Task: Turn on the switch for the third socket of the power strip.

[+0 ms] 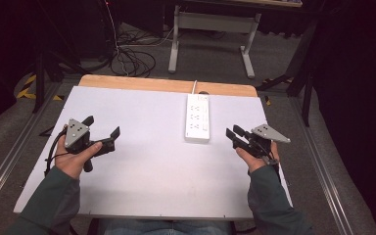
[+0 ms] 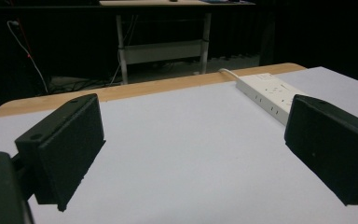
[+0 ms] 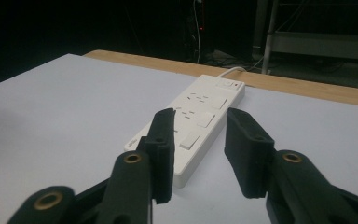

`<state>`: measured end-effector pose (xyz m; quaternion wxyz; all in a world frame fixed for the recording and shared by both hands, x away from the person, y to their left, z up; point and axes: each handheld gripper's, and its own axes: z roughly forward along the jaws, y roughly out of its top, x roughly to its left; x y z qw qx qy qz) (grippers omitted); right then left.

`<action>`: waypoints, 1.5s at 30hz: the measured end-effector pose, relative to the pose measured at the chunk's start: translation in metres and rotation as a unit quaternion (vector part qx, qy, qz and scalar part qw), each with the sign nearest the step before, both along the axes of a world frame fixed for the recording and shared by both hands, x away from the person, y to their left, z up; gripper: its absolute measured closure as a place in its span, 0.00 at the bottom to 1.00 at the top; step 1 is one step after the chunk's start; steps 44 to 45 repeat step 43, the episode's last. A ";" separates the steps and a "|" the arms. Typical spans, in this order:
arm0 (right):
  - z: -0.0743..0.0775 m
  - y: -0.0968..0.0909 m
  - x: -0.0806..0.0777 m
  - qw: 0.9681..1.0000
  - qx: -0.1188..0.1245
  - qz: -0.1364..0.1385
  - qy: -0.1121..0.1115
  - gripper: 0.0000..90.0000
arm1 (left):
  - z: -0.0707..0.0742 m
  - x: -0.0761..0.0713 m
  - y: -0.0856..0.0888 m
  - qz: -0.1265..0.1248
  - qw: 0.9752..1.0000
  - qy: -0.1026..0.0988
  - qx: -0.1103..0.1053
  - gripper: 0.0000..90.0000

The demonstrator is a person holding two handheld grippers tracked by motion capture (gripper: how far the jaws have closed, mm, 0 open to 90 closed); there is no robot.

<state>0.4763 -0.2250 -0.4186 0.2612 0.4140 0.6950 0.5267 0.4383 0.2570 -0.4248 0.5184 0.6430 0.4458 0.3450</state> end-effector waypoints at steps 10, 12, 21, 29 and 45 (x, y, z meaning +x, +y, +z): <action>-0.001 -0.007 -0.010 1.000 0.001 0.002 -0.003 0.61 | 0.000 0.000 -0.001 0.000 1.000 0.001 -0.003 0.06; -0.002 -0.007 -0.010 1.000 0.000 -0.001 -0.003 0.60 | 0.000 0.000 -0.001 0.000 1.000 0.002 -0.003 0.06; -0.004 -0.009 -0.006 1.000 0.009 -0.008 -0.005 0.51 | 0.000 0.000 0.001 0.001 1.000 0.001 -0.002 0.06; -0.006 -0.011 -0.004 1.000 0.010 -0.018 -0.006 0.40 | 0.000 0.000 0.000 0.000 1.000 0.000 -0.002 0.06; -0.009 -0.008 -0.001 1.000 0.005 -0.005 -0.002 0.07 | 0.000 0.001 0.000 0.000 1.000 0.001 -0.001 0.06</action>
